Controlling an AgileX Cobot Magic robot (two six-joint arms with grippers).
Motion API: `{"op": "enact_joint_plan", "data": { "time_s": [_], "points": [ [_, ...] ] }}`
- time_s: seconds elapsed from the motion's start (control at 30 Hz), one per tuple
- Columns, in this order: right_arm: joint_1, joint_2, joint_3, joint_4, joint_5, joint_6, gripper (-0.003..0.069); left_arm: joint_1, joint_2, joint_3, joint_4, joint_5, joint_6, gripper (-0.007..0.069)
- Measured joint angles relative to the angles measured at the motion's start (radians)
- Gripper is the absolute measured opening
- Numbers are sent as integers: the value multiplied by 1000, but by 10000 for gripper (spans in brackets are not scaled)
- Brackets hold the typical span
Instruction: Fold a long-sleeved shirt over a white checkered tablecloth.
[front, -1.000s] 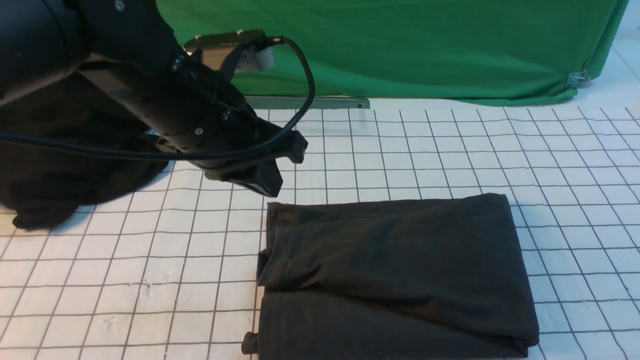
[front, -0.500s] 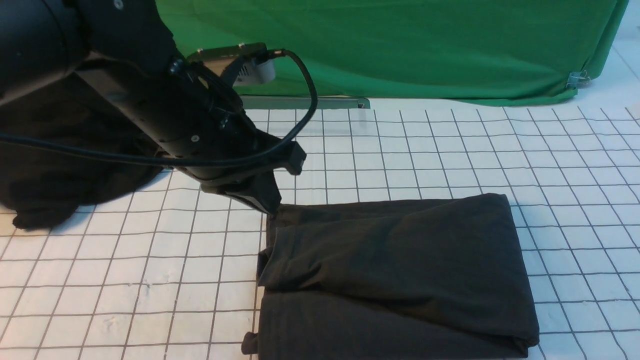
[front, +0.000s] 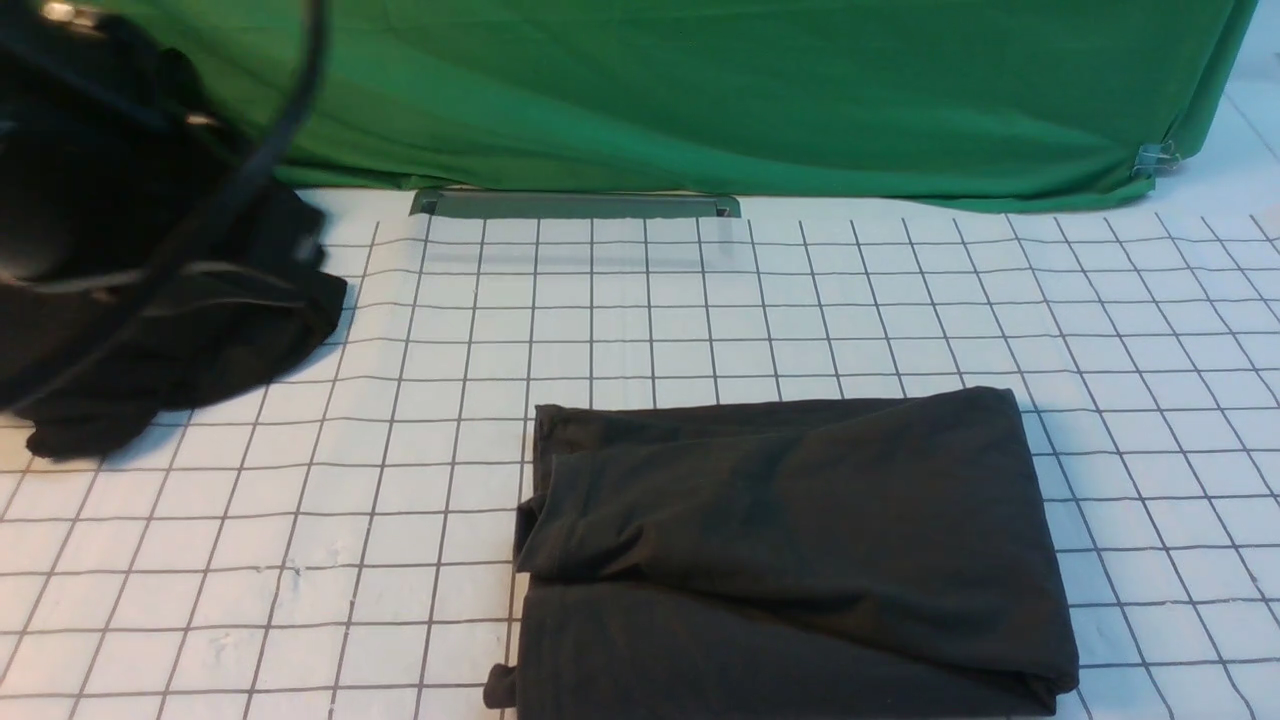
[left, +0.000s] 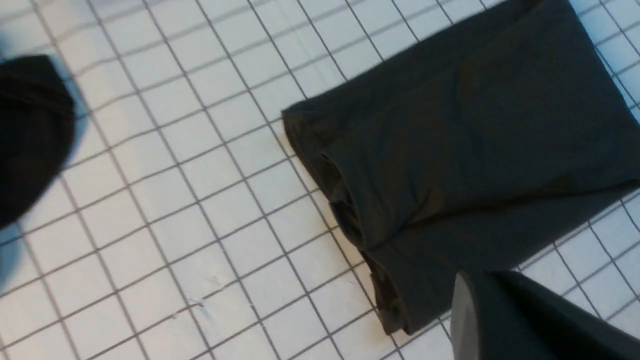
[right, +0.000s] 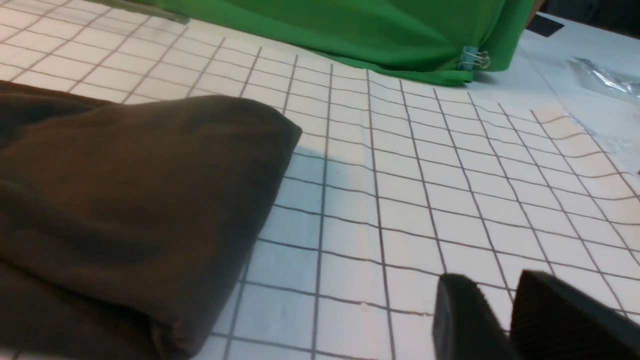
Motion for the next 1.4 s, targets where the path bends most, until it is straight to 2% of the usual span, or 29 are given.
{"op": "enact_joint_plan", "data": {
  "time_s": [0.17,0.4,0.53,0.57,0.67,1.0,1.13,1.4],
  "points": [
    [-8,0,0,0,0,0,173,0,-234,129,35,-102,-64,12],
    [-9,0,0,0,0,0,185,0,-639,484,113,-450,-89,12],
    [-9,0,0,0,0,0,193,0,-753,648,122,-641,-104,12],
    [-9,0,0,0,0,0,201,0,-786,723,123,-734,-105,12],
    [-9,0,0,0,0,0,212,0,-812,834,122,-850,-106,12],
    [-9,0,0,0,0,0,234,0,-814,1080,120,-893,-108,12],
    [-10,0,0,0,0,0,237,0,-814,1129,121,-889,-108,12],
    [-10,0,0,0,0,0,239,0,-816,1145,150,-992,-154,12]
  ]
}}
